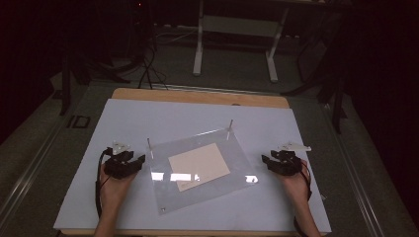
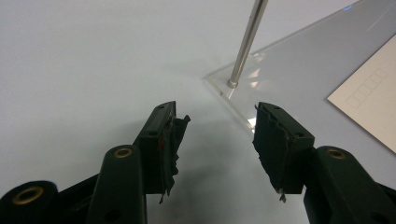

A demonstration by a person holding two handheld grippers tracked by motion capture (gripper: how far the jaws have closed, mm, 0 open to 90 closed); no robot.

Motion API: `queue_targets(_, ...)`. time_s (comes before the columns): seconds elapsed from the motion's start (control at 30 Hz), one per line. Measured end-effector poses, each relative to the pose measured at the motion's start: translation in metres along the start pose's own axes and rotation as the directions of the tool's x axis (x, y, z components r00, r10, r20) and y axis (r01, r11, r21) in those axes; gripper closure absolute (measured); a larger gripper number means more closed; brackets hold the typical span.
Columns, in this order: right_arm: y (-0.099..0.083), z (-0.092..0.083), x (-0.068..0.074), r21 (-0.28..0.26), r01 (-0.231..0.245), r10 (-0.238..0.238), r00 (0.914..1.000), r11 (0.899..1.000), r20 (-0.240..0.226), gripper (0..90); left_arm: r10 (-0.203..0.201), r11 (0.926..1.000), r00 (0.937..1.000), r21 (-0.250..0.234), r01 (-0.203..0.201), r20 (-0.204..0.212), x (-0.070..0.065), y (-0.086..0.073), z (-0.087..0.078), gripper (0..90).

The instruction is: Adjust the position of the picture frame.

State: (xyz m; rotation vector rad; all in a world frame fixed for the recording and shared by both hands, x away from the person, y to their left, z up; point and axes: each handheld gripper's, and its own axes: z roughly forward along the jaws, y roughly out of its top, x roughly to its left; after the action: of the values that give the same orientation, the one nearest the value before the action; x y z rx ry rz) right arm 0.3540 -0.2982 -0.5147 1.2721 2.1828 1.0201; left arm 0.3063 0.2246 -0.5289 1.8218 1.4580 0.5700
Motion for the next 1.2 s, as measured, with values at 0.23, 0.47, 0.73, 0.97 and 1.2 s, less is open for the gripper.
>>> queue_targets(0.23, 0.004, -0.001, 0.003, -0.001, 0.002, -0.002, 1.0, 1.0, 0.004, 52.8, 0.006, 1.0, 0.9999, -0.003, -0.006, 0.013, 0.0, 0.004, -0.001, 49.3)
queue_targets(0.47, 0.015, -0.005, 0.004, -0.026, -0.014, 0.014, 0.9999, 1.0, -0.005, 51.8, -0.001, 1.0, 0.9998, 0.002, 0.001, 0.02, -0.001, 0.005, -0.001, 48.6)
queue_targets(0.73, 0.024, 0.004, 0.014, 0.005, 0.023, -0.023, 0.9997, 1.0, -0.007, 51.8, -0.015, 0.9999, 0.9991, -0.006, 0.016, 0.04, 0.001, 0.006, -0.001, 48.6)
queue_targets(0.97, 0.036, 0.011, 0.018, 0.0, 0.042, -0.041, 0.9981, 0.999, -0.046, 55.7, -0.004, 0.9999, 0.9992, -0.015, 0.005, 0.04, 0.0, 0.007, -0.003, 49.2)
queue_targets(1.2, 0.045, 0.022, 0.024, -0.003, 0.066, -0.066, 0.9956, 0.998, -0.066, 54.3, 0.011, 0.9998, 0.9993, -0.017, -0.01, 0.035, -0.002, 0.009, -0.003, 49.7)
